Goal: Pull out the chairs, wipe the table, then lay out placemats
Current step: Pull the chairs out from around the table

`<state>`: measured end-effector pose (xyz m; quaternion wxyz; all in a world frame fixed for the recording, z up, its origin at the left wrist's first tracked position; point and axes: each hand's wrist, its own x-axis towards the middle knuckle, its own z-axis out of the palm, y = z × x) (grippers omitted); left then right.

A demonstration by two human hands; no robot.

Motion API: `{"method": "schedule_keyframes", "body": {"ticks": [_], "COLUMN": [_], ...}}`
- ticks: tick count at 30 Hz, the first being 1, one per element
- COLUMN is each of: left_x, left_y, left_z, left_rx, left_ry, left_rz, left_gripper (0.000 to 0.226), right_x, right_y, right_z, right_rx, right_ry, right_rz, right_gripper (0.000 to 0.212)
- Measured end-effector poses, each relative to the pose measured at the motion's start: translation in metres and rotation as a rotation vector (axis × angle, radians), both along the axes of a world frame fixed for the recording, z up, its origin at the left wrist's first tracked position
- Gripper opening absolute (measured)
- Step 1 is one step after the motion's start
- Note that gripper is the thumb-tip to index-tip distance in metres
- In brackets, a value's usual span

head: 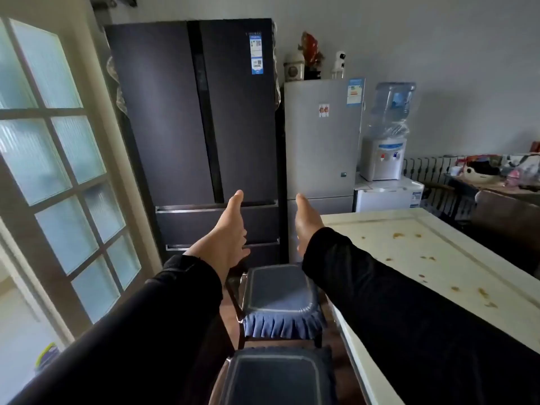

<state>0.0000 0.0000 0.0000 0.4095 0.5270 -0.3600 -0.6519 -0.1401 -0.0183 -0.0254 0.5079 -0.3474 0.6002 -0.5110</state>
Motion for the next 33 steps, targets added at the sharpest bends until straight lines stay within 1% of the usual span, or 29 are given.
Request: {"method": "schedule_keyframes", "body": {"ticks": [3, 7, 8, 12, 15, 18, 23, 26, 30, 33], "left_x": [0.035, 0.089, 0.101, 0.142, 0.158, 0.167, 0.178, 0.184, 0.185, 0.181], "left_y": [-0.022, -0.047, -0.052, -0.084, -0.107, -0.129, -0.162, -0.182, -0.22, -0.249], "left_z": [-0.015, -0.04, -0.044, -0.065, -0.084, -0.101, -0.114, -0.119, -0.128, -0.14], "left_rx": [0.017, 0.034, 0.03, 0.062, 0.082, 0.11, 0.126, 0.147, 0.146, 0.152], "left_ry": [-0.046, -0.083, -0.095, -0.097, -0.081, -0.075, -0.075, -0.107, -0.186, -0.198], "left_rz": [-0.045, -0.116, -0.132, -0.172, -0.167, -0.148, -0.153, -0.147, -0.147, -0.17], "left_gripper": [0.094, 0.093, 0.094, 0.091, 0.089, 0.086, 0.086, 0.084, 0.07, 0.059], "right_x": [0.033, 0.085, 0.097, 0.135, 0.152, 0.161, 0.168, 0.176, 0.185, 0.188], "right_y": [-0.012, -0.024, -0.027, -0.048, -0.064, -0.083, -0.115, -0.136, -0.165, -0.19], "right_z": [-0.008, -0.029, -0.033, -0.056, -0.07, -0.083, -0.097, -0.101, -0.11, -0.125], "right_rx": [-0.013, 0.038, 0.05, 0.112, 0.136, 0.172, 0.185, 0.187, 0.187, 0.202], "right_ry": [-0.035, -0.115, -0.108, -0.147, -0.114, -0.124, -0.135, -0.13, -0.148, -0.173], "right_rz": [-0.041, -0.083, -0.1, -0.108, -0.138, -0.151, -0.137, -0.142, -0.158, -0.193], "right_gripper": [0.075, 0.07, 0.07, 0.073, 0.074, 0.077, 0.075, 0.075, 0.075, 0.07]}}
